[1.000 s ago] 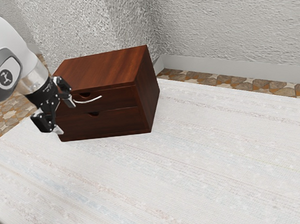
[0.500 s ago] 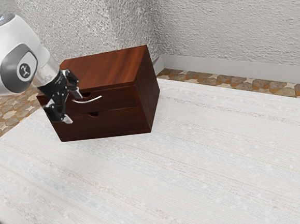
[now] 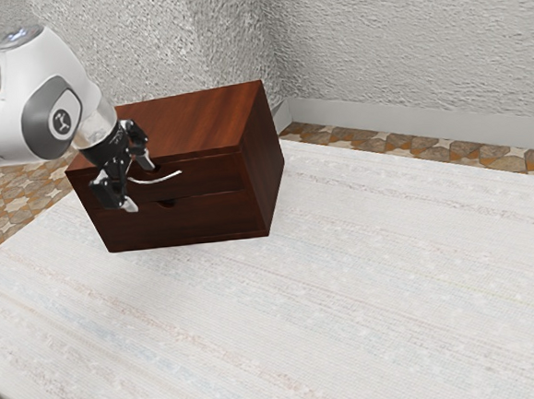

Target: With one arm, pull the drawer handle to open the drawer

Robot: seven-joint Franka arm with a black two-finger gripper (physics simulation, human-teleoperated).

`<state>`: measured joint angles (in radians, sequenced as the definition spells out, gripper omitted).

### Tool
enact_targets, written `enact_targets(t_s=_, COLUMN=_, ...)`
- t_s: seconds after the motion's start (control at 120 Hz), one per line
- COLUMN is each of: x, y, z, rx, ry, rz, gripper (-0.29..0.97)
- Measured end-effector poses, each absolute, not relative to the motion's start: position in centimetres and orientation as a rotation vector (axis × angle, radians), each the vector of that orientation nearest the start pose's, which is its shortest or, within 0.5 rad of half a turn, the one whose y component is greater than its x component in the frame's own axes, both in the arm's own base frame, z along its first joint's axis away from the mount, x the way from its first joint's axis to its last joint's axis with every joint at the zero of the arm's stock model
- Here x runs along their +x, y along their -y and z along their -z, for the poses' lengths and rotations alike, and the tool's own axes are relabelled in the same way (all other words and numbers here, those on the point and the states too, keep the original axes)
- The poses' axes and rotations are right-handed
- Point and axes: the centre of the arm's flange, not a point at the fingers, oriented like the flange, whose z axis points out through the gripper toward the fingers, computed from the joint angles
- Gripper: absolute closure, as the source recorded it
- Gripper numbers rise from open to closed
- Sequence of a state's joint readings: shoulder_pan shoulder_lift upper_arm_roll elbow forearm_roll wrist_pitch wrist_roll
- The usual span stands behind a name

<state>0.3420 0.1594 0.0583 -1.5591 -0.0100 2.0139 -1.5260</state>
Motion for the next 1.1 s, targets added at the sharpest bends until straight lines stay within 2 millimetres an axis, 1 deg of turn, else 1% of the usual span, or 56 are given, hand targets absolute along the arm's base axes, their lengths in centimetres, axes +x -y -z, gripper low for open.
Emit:
enact_targets(t_s=0.225, x=59.3, y=-25.7, z=-57.4, rx=1.683, ry=-2.440, rz=-0.368, gripper=0.00)
enact_targets(t_s=0.408, x=60.0, y=-25.8, z=-57.2, rx=1.693, ry=-2.431, rz=-0.371, gripper=0.00)
enact_targets(t_s=0.458, x=60.0, y=-25.6, z=-57.1, rx=1.699, ry=-2.428, rz=-0.370, gripper=0.04)
enact_targets(t_s=0.592, x=60.2, y=-25.3, z=-57.1, rx=1.707, ry=-2.422, rz=-0.367, gripper=0.20)
enact_targets(t_s=0.717, x=60.0, y=-25.6, z=-56.9, rx=1.703, ry=-2.426, rz=-0.361, gripper=0.28)
enact_targets(t_s=0.875, x=60.0, y=-25.9, z=-56.9, rx=1.700, ry=-2.427, rz=-0.363, gripper=0.34)
enact_targets(t_s=1.1, x=60.7, y=-26.3, z=-56.2, rx=1.701, ry=-2.424, rz=-0.371, gripper=0.37)
